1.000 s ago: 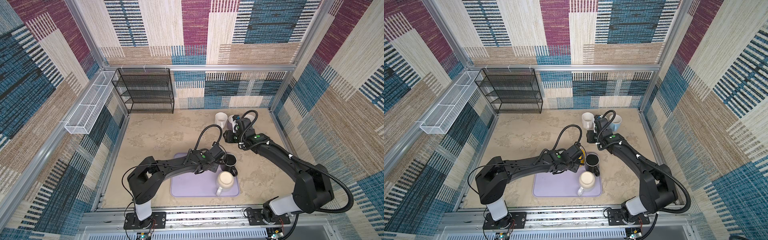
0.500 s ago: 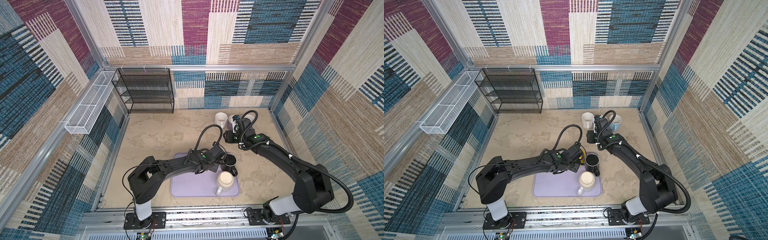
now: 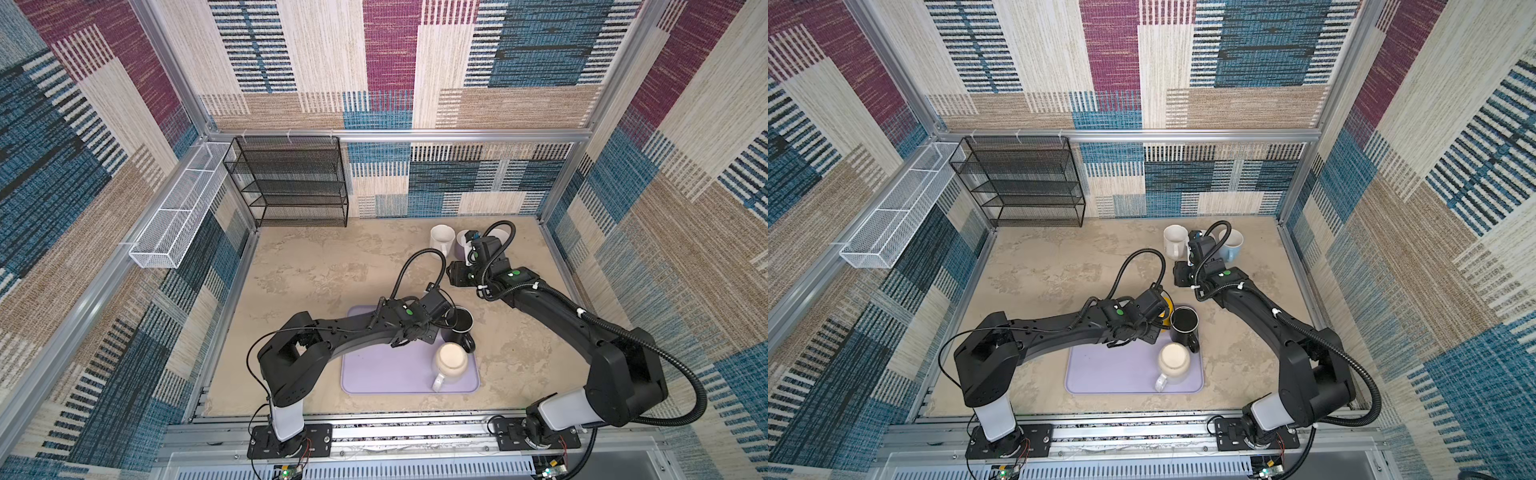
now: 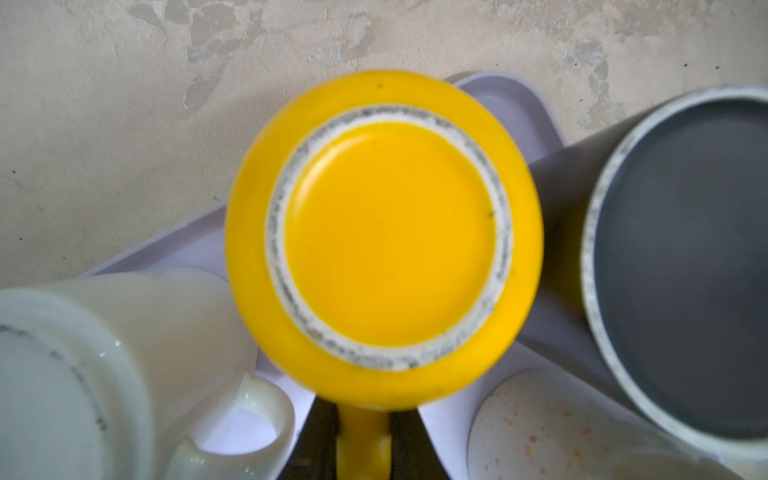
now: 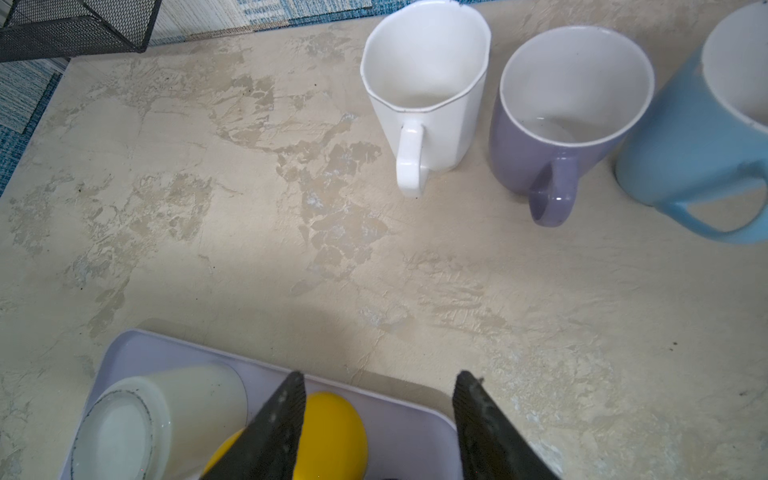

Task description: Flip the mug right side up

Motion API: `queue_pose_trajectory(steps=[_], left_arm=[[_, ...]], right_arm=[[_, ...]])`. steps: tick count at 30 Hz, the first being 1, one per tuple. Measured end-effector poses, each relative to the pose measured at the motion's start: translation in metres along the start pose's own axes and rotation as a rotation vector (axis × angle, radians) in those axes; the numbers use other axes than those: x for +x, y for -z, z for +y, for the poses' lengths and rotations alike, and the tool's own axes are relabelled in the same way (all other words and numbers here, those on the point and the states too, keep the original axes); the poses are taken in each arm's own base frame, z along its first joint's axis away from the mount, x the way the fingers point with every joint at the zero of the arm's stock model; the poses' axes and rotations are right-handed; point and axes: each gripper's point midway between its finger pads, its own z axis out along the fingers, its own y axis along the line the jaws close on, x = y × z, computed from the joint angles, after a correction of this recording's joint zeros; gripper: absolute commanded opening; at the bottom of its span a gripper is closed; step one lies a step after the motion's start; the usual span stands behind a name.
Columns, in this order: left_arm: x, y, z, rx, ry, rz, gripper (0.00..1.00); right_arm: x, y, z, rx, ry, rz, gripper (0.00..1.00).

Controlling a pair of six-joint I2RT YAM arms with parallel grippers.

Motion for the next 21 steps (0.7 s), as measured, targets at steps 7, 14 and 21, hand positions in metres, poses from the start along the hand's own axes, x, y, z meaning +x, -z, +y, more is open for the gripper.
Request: queue_pose_trajectory(steps=[7,14,21], left_arm=[[-0.0010,-0.0002,-0.0005,0.001,0.000,-0.001,0.00],[-0.0013,-0.0005,-0.0009,0.001,0.000,-0.001,0.00],[0.0000,0.0069,-0.0003,0.008,-0.006,0.009,0.00]], right_arm=[[0.0005,-0.0006,-0.0002,0.001,0.004,0.002,0.60],[0.0005,-0.0006,-0.0002,0.001,0.008,0.002,0.59],[-0.0003,0.0000,-0.0009,0.004,0.007,-0.001,0.59]])
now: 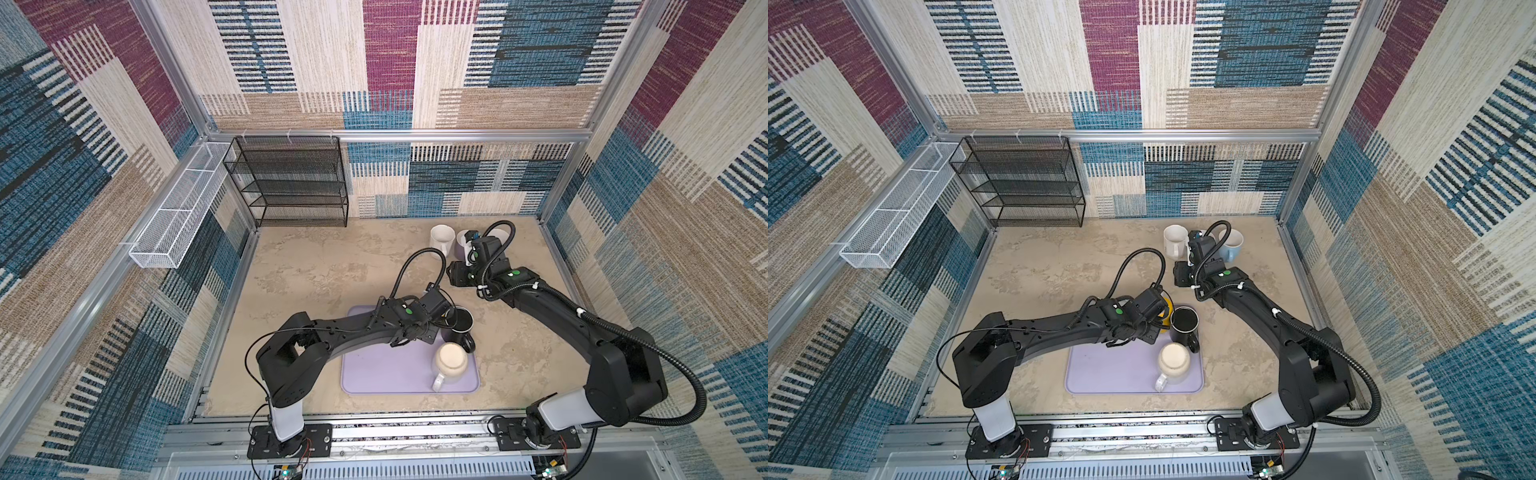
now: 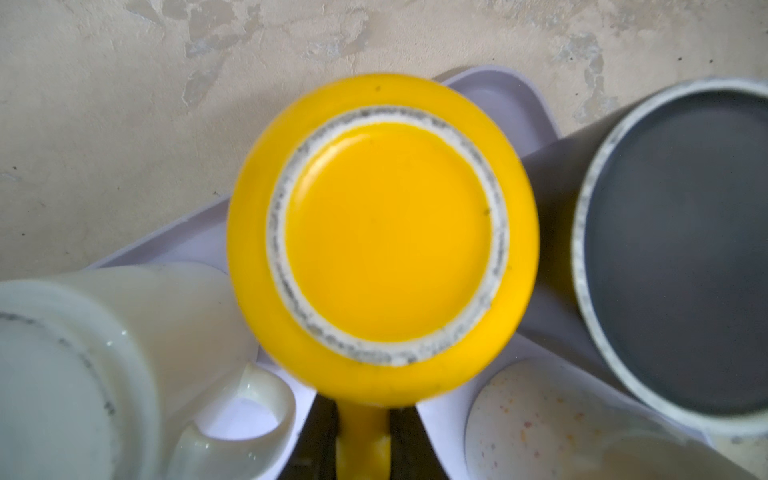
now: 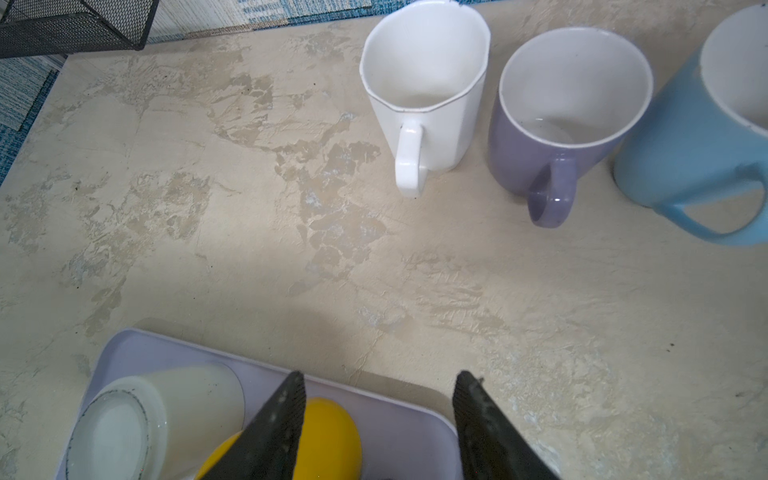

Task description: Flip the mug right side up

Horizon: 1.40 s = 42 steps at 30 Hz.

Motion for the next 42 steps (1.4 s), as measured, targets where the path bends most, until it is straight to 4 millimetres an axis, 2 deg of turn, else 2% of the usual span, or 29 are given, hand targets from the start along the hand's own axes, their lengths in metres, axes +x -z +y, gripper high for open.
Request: queue_pose_trajectory(steps=[14,25,42], left_arm=[[0.000,0.026,0.004,0.032,0.005,-0.030,0.00],[-0.003,0.048,0.017,0.081,0.044,-0.101,0.00],[-0.017,0.092,0.060,0.248,0.198,-0.264,0.00]], right_arm=[[0.001,0.001,0.000,-0.001,0.000,-0.003,0.59],[-0.001,0.004,0.000,-0.004,-0.001,-0.012,0.59],[-0.002,0.008,0.001,-0.007,-0.002,-0.021,0.59]])
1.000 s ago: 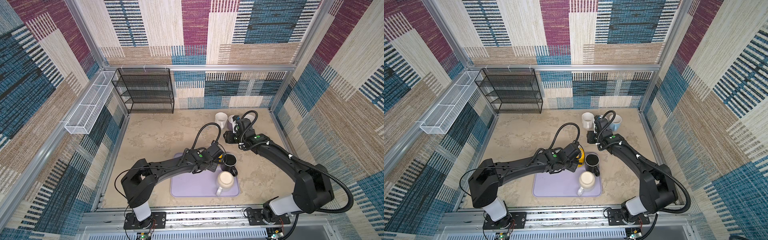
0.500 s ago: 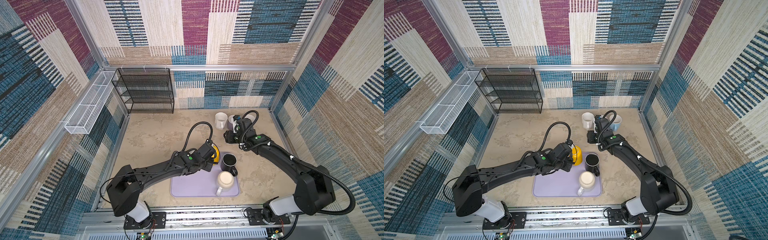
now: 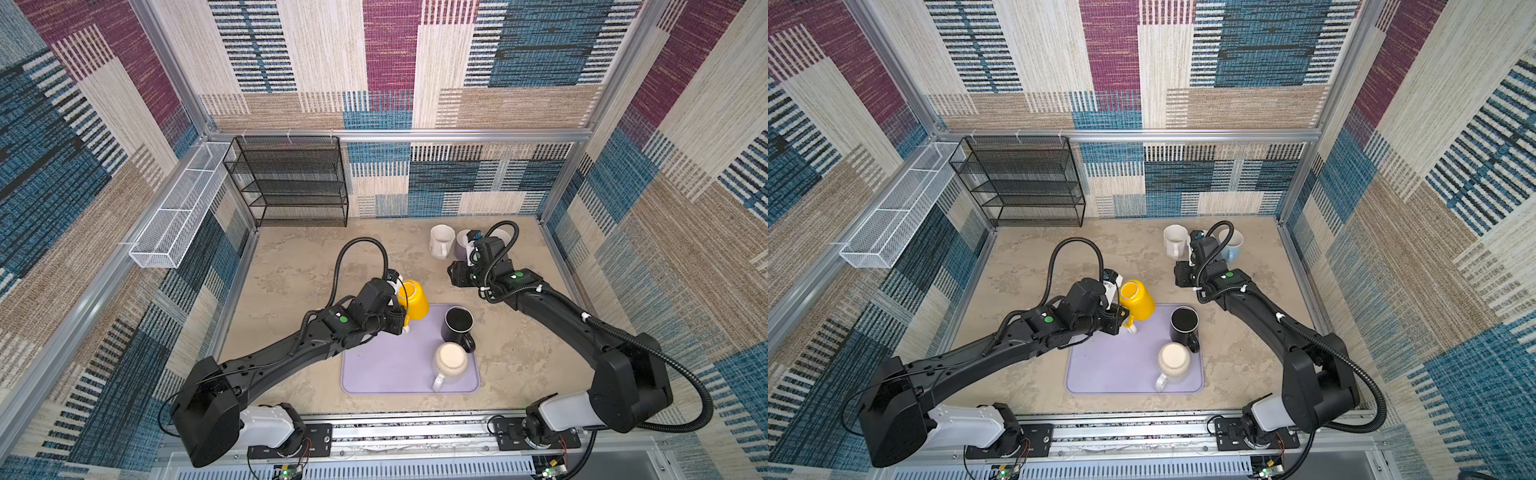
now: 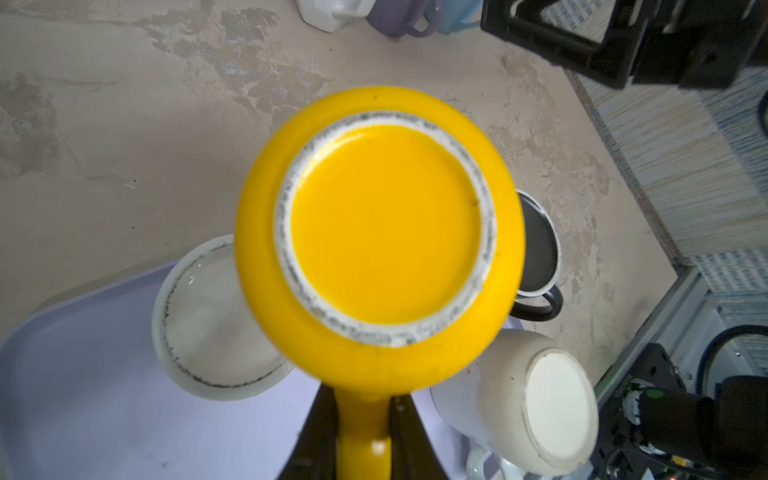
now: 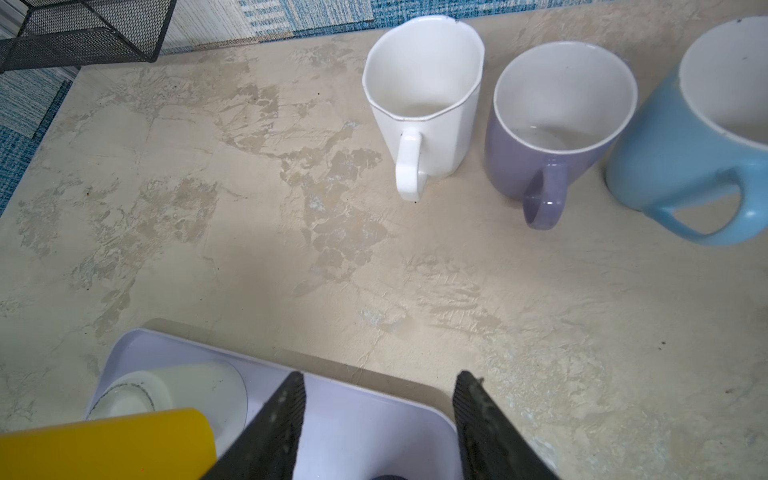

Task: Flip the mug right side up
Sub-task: 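Lift the yellow mug off the tray with the left gripper while the right approaches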

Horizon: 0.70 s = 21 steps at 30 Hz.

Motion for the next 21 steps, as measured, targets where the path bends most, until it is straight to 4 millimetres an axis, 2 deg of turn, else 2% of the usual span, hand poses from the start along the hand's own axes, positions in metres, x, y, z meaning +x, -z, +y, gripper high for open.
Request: queue_pose_trajectory(steps=[11,21], left_arm=[[-0.030,0.032,0.006,0.124,0.075,-0.115,0.00],[-0.072,0.061,0.014,0.306,0.213,-0.272,0.00]], right_arm=[[0.005,-0.003,0.005,-0.035,-0.008,0.003,0.59],[0.020,0.001,0.034,-0.244,-0.017,-0.007,0.58]])
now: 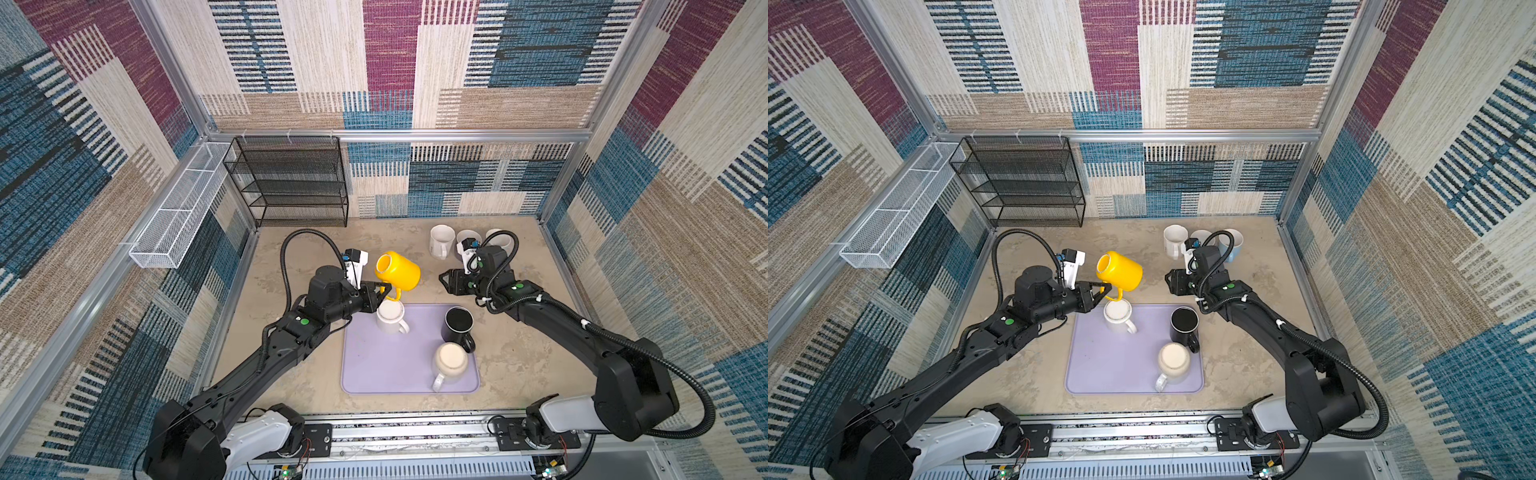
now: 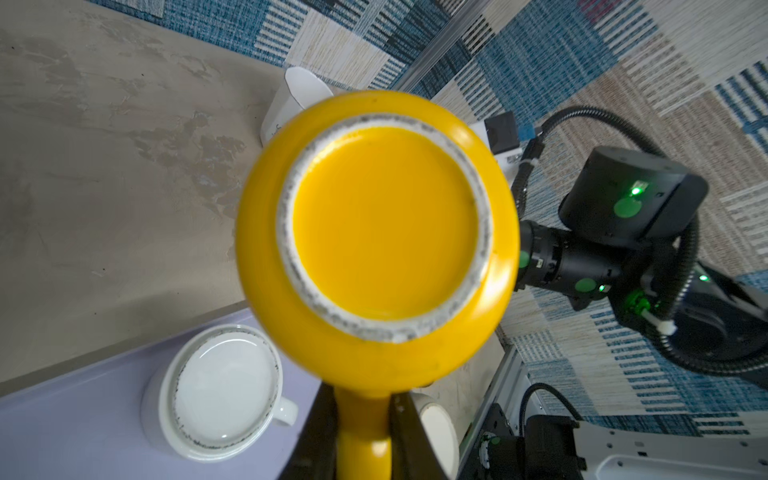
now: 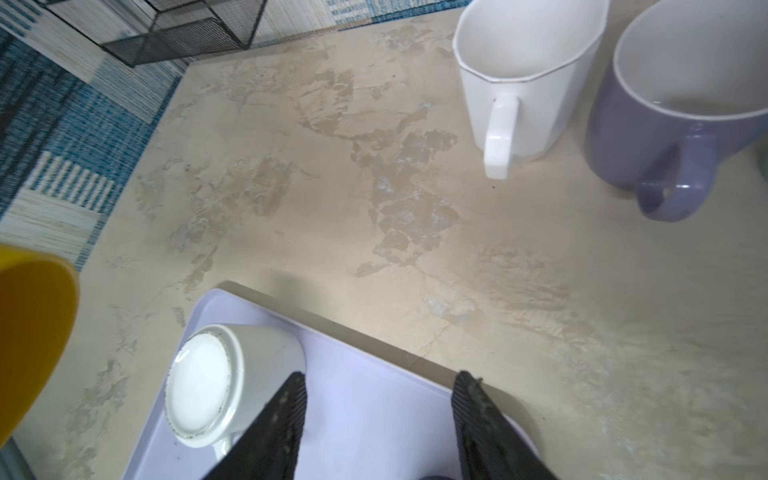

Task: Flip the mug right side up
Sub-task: 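Lift the yellow mug off the tray with the left gripper while the right approaches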

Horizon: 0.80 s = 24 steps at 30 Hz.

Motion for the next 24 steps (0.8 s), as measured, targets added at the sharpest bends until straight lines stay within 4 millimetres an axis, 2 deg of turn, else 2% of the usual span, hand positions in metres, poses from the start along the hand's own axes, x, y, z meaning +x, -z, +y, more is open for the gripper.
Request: queue_pose_trajectory(steps=[6,13,24], left_arm=[[-0.022,0.011,-0.010,0.107,0.015,-0.084,0.00],[-0.046,0.017,-0.003,0.206,0.102,-0.189,0.00],[-0.057,0.012,-0.015,0.473,0.223,-0.273,0.00]], right_arm=[[-0.007,0.009,0.026,-0.151,-0.009,-0.060,0.58],[-0.009,0.029,0.060,-0.367,-0.045,-0.129,0.58],[-0.028,0.067,0.115,-0.620,-0.021,-0.224,0.59]])
